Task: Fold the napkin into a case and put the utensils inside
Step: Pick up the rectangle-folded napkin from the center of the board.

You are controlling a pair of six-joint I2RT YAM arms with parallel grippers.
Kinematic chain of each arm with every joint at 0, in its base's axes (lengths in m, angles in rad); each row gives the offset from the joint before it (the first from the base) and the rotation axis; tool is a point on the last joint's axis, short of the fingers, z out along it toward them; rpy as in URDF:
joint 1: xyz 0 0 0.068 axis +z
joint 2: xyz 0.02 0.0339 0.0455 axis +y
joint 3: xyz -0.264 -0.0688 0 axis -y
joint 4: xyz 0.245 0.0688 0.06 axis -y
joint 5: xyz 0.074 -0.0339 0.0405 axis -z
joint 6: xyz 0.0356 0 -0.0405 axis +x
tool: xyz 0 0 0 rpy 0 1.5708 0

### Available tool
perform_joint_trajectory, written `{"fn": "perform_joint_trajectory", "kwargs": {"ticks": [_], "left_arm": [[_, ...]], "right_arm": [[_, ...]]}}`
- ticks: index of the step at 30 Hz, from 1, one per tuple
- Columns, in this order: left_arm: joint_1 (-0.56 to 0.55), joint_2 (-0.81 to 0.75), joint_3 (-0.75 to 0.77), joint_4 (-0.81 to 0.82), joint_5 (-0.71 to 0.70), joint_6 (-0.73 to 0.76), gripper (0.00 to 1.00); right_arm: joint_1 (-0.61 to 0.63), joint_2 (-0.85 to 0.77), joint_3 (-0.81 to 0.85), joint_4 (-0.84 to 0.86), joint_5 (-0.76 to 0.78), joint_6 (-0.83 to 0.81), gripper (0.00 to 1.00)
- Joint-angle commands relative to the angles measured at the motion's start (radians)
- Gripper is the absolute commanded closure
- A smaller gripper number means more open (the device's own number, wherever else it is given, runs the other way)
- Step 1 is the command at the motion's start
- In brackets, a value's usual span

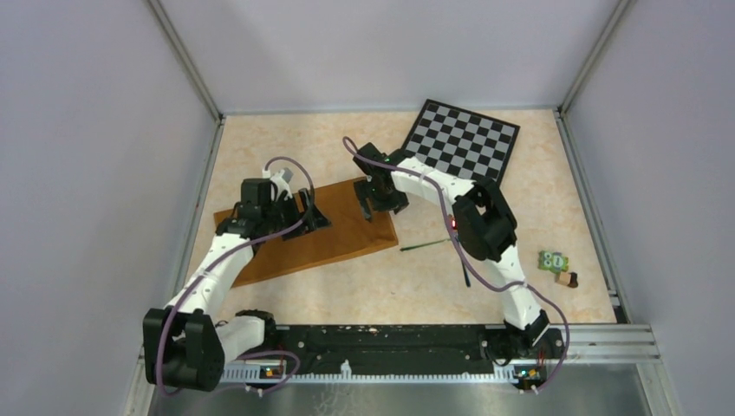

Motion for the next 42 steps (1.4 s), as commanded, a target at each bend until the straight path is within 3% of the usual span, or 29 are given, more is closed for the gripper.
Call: {"fn": "perform_joint_trajectory", "kwargs": {"ticks": [1,7,10,13,19,23,29,42], "left_arm": [[0.002,-0.068,0.055,-0.036,-0.048,0.051,0.20],[0.001,-0.107,0.083,-0.077,-0.081,0.067,0.20],[0.002,-0.125,0.093,-0.096,-0.108,0.075,0.19],[0.002,-0.145,0.104,-0.115,-0.132,0.083,0.19],[0.001,-0.173,0.111,-0.125,-0.158,0.077,0.18],[0.001,-0.170,0.111,-0.128,-0.164,0.075,0.18],[0.003,-0.144,0.067,-0.094,-0.158,0.041,0.18],[0.032,0.008,0.015,0.041,-0.026,-0.041,0.15]], "right_arm": [[0.019,0.044,0.073,-0.042,0.028,-0.013,0.24],[0.026,0.101,0.045,-0.007,0.031,0.019,0.29],[0.027,0.118,-0.007,0.032,0.031,0.034,0.37],[0.030,0.126,-0.065,0.071,0.039,0.049,0.49],[0.034,0.114,-0.078,0.103,0.119,0.052,0.90],[0.041,0.044,-0.052,0.115,0.149,-0.005,1.00],[0.044,-0.123,-0.049,0.124,0.197,-0.150,1.00],[-0.115,-0.403,-0.343,0.241,0.404,-0.351,1.00]]}}
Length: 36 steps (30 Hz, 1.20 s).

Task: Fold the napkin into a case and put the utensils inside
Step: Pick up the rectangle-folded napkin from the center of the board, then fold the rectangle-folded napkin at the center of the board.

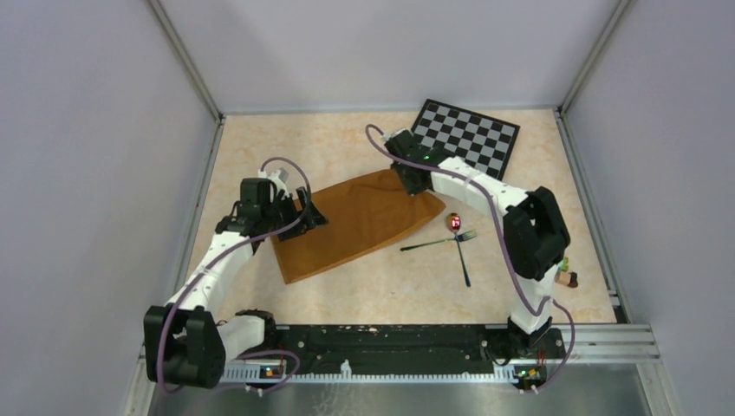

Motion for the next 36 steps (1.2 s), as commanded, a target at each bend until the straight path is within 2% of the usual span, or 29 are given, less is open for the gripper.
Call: {"fn": "perform_joint_trajectory", "kwargs": {"ticks": [1,7,10,14,18,21,25,29,36], "left_arm": [[0.032,0.037,0.003,0.084,0.053,-0.021,0.15],[0.118,0.103,-0.015,0.112,0.097,-0.014,0.14],[0.135,0.153,-0.039,0.120,0.123,0.004,0.14],[0.135,0.230,-0.063,0.136,0.169,0.002,0.25],[0.135,0.237,-0.099,0.153,0.111,-0.005,0.30],[0.135,0.260,-0.113,0.159,0.077,-0.022,0.35],[0.135,0.270,-0.158,0.199,0.065,-0.056,0.40],[0.135,0.257,-0.178,0.213,0.024,-0.070,0.43],[0.135,0.195,-0.196,0.203,-0.019,-0.080,0.46]], "right_arm": [[-0.081,-0.105,-0.088,0.074,0.125,-0.098,1.00],[-0.116,-0.155,-0.118,0.139,0.142,-0.204,1.00],[-0.104,-0.150,-0.094,0.137,0.099,-0.220,1.00],[-0.024,-0.131,-0.048,0.125,0.052,-0.251,1.00],[0.091,-0.082,0.019,0.112,-0.010,-0.258,1.00],[0.155,-0.015,0.090,0.095,-0.081,-0.216,1.00],[0.223,0.035,0.148,0.115,-0.255,-0.133,1.00],[0.276,0.063,0.148,0.168,-0.392,-0.071,1.00],[0.322,0.084,0.133,0.237,-0.530,-0.041,1.00]]}}
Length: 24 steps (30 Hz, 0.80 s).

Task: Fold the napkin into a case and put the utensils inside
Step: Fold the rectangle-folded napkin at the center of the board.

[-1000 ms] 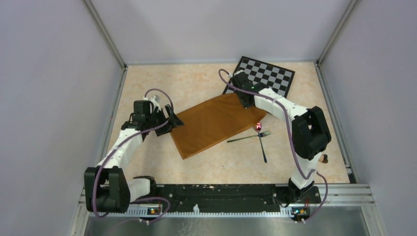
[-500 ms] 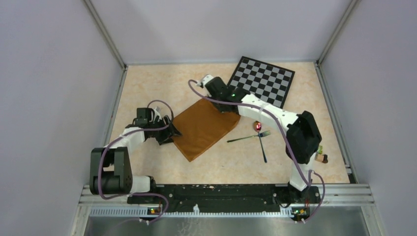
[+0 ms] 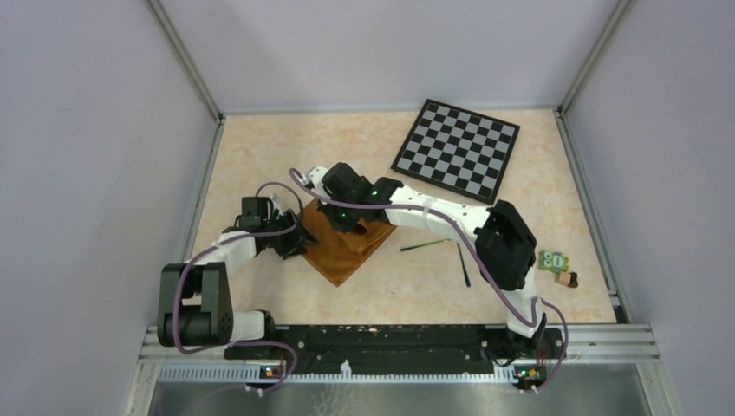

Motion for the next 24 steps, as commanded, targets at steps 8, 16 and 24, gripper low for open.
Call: {"fn": "perform_joint_trajectory", "kwargs": {"ticks": [8,16,24], "left_arm": [[0.003,-0.108,-0.043,-0.020,-0.128,-0.014,0.61],[0.003,-0.087,-0.044,-0.011,-0.151,-0.012,0.72],[0.002,-0.081,-0.056,-0.002,-0.169,-0.008,0.73]], "right_arm": [[0.042,0.025,0.022,0.103,-0.186,0.022,1.00],[0.067,0.047,0.035,0.096,-0.233,0.052,1.00],[0.088,0.044,-0.008,0.099,-0.248,0.074,1.00]]}}
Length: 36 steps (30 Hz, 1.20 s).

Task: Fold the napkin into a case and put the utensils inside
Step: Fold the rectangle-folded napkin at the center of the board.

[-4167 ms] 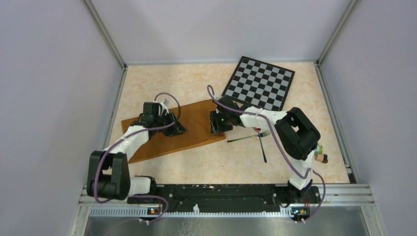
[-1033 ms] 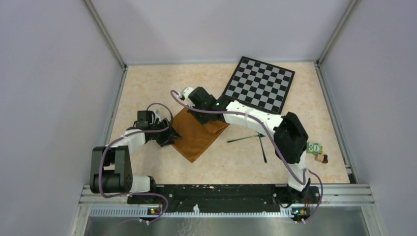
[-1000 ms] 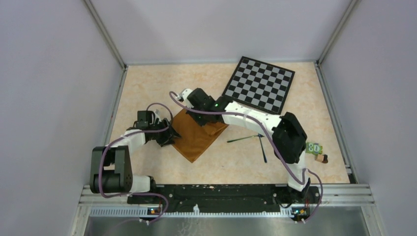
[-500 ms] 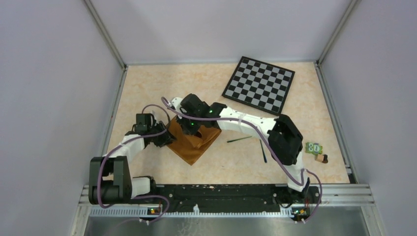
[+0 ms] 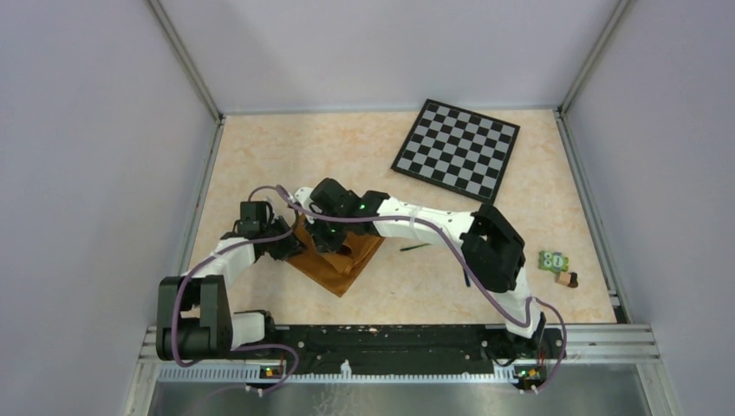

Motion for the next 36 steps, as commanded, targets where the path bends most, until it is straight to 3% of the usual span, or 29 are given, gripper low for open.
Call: {"fn": "perform_joint_trajectory", "kwargs": {"ticks": [1,13,20,23,27,32,36], "left_arm": [[0.002,0.005,-0.016,0.027,-0.016,0.004,0.73],[0.002,0.070,-0.035,0.067,-0.019,-0.007,0.76],[0.002,0.049,-0.030,0.047,-0.021,-0.009,0.76],[0.002,-0.001,-0.001,-0.011,-0.037,0.005,0.73],[0.002,-0.084,0.067,-0.099,-0.037,0.018,0.61],[0.004,-0.142,0.126,-0.186,-0.023,0.039,0.54],[0.004,-0.178,0.147,-0.222,-0.003,0.047,0.53]], "right_arm": [[0.021,-0.012,-0.007,0.031,-0.035,0.026,1.00],[0.041,-0.072,-0.087,-0.011,-0.009,0.004,1.00],[0.044,-0.032,-0.105,0.077,-0.032,0.083,0.99],[0.032,-0.012,-0.037,0.032,-0.045,0.146,0.72],[-0.021,-0.104,-0.009,-0.042,-0.139,0.270,0.51],[-0.141,-0.348,-0.315,0.213,-0.323,0.414,0.39],[-0.302,-0.341,-0.503,0.508,-0.462,0.569,0.35]]}}
